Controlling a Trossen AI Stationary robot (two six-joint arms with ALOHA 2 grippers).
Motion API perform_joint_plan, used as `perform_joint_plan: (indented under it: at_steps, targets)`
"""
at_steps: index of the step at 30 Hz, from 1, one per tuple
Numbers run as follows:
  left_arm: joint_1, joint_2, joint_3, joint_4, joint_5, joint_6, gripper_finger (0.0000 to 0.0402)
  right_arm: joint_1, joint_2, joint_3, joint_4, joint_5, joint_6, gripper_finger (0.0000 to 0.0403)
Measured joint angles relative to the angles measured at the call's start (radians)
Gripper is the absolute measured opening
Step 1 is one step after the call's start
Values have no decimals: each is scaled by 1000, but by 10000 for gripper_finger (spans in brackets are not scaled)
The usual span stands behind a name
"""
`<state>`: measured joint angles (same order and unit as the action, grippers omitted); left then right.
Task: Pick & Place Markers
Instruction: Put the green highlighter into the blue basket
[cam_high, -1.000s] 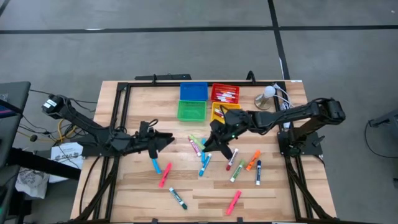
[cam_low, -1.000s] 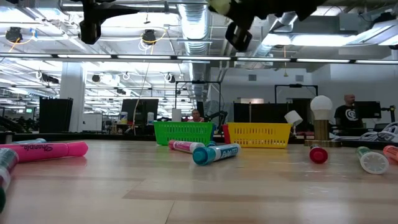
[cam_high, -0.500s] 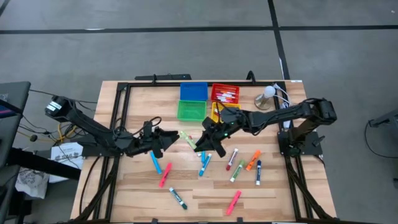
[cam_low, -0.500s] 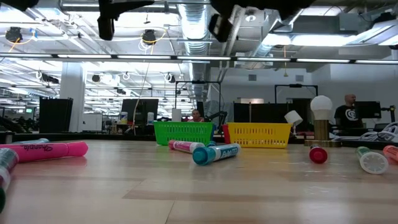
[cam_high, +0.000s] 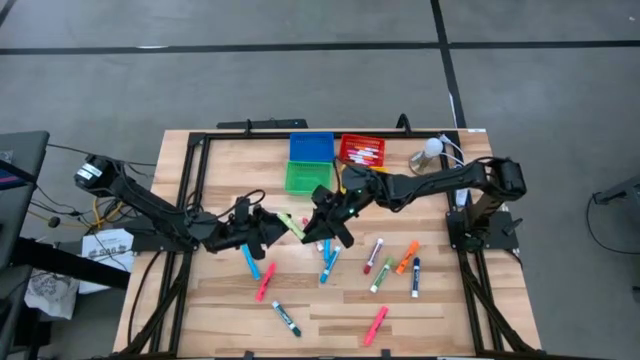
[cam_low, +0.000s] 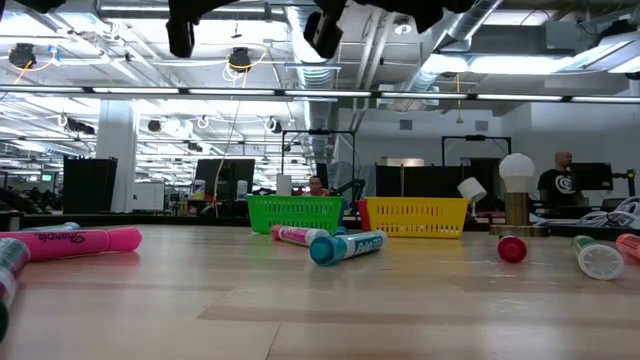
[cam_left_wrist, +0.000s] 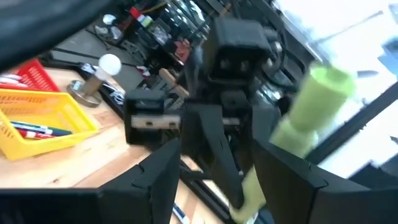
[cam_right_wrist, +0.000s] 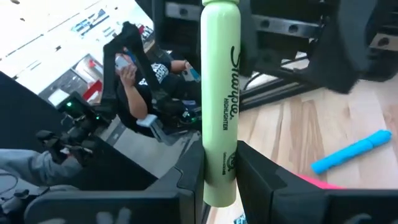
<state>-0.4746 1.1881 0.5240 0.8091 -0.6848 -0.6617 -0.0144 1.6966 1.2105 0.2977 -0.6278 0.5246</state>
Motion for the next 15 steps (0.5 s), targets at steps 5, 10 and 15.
perform_joint_plan:
  at_steps: [5, 10, 15]
  targets:
    - [-22, -3, 0, -7, 30, 37, 200, -24, -53, 0, -13, 1, 2, 61]
    - [-31, -3, 0, -5, 32, 30, 200, -26, -81, 0, -20, 2, 1, 61]
    - [-22, -3, 0, 53, 30, 36, 200, -25, -72, -1, -46, 7, 5, 61]
